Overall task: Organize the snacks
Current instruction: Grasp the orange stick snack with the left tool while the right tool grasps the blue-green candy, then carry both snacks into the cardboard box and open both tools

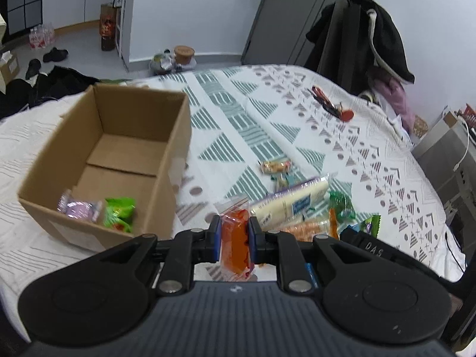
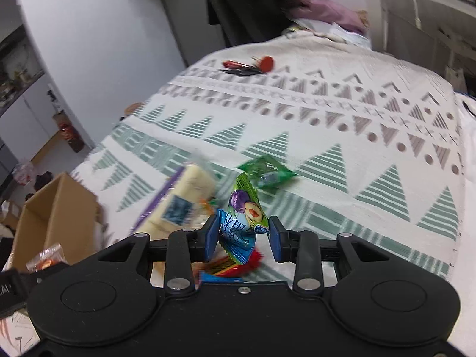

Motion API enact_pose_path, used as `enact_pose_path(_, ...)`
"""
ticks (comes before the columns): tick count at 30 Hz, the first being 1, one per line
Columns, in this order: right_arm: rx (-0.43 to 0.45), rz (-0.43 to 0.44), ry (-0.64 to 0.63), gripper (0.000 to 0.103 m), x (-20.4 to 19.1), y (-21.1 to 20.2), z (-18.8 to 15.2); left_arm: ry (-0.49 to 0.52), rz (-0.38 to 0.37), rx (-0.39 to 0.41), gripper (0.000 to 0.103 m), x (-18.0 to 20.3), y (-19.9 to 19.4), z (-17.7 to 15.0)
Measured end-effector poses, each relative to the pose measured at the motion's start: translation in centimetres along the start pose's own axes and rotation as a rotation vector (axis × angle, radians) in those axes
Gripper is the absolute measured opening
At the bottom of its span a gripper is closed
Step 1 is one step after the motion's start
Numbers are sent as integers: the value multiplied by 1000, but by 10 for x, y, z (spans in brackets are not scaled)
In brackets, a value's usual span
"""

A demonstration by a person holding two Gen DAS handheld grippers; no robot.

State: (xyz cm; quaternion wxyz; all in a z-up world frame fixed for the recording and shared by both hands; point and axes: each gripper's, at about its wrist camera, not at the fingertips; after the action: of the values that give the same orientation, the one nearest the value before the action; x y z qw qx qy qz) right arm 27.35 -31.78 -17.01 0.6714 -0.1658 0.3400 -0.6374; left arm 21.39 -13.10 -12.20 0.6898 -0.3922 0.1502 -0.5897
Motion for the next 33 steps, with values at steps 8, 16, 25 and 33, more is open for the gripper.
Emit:
enact_pose_path(8, 35, 64, -57, 35, -36, -14, -4, -11, 27, 42, 17, -23, -20, 13)
enact_pose_path(16, 69, 147, -128, 35, -74, -29, -10, -43, 49, 96, 17, -55, -36, 28)
enact_pose_path(25, 90, 217, -173, 35, -111, -38, -15, -89, 72, 112, 17, -92, -39, 41)
enact_pose_path(33, 98, 270, -228, 35, -144, -40, -24, -131, 78, 101, 17, -121, -32, 48)
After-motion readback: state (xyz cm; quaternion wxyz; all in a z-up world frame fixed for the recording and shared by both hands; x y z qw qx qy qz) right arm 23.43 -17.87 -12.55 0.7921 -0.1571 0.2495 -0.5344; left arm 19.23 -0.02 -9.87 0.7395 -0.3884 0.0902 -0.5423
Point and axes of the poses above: each gripper's, at about its wrist camera, not at the fingertips, and y roughly the way its jaws point, x to its right, z to its top, and after that the axes turned 3 degrees about x, right-handed
